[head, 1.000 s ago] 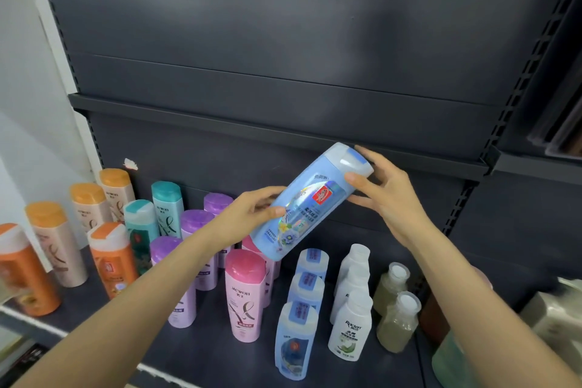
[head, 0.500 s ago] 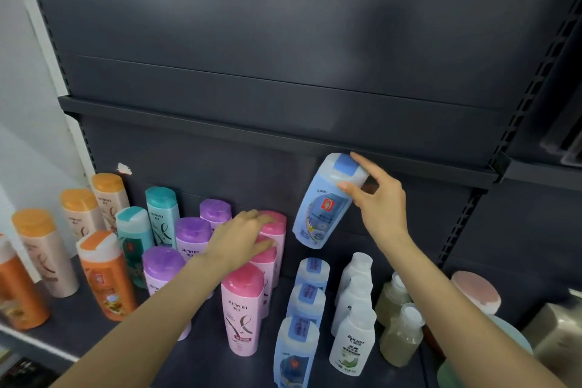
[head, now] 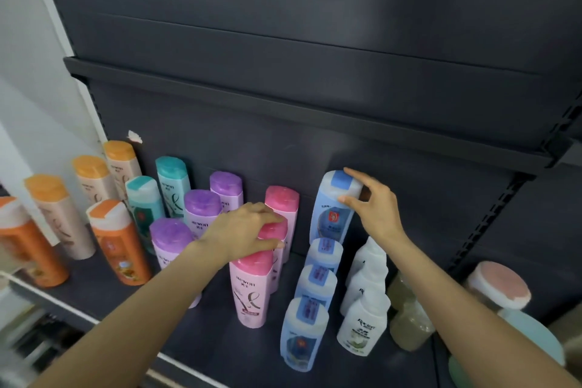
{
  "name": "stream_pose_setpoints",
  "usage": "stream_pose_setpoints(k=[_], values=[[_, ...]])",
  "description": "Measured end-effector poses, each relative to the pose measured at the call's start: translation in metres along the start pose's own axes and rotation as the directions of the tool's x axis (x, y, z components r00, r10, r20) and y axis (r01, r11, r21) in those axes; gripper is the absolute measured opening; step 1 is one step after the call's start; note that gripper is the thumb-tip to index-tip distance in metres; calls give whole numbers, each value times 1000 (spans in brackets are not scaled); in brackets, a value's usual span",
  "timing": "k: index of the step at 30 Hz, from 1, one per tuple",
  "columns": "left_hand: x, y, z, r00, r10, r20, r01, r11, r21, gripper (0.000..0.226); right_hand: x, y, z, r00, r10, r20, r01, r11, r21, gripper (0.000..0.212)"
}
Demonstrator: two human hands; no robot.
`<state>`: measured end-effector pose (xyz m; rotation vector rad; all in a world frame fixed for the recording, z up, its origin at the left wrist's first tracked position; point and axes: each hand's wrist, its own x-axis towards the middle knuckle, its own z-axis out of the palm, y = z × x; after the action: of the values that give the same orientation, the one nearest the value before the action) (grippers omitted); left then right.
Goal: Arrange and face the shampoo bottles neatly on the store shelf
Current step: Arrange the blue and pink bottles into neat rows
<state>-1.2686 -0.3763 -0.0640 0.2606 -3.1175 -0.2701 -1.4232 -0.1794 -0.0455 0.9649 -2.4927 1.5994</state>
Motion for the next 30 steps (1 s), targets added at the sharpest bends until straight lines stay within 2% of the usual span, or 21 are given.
stream_pose_setpoints(k=[5,12,16,21,23,27,30], values=[[0,1,-1,1000,-3,4,3,1000,6,59,1,19,15,996,65,64,-54,986,-158,52],[2,3,-3,999,-29,25,28,999,30,63,5,33,21,975,142,171,-88,952,-292,46],[0,3,-1,1000,3,-11,-2,999,44,94,3,36,23,981,129,144,-83,953,-293,44],[-2,3,-1,999,5,-33,-5,1000,5,99,4,38,22,975,130,178,-69,946,-315,43],[-1,4,0,1000,0,-19,0,1000,-4,96,4,37,21,974,128,187,-63,945,-321,43],[-1,4,0,1000,-6,-12,6,1000,-7,64,3,38,19,974,143,174,-82,945,-315,43],[-1,6,1,1000,-24,-6,24,999,-40,58,2,41,19,975,117,187,-36,921,-388,46]])
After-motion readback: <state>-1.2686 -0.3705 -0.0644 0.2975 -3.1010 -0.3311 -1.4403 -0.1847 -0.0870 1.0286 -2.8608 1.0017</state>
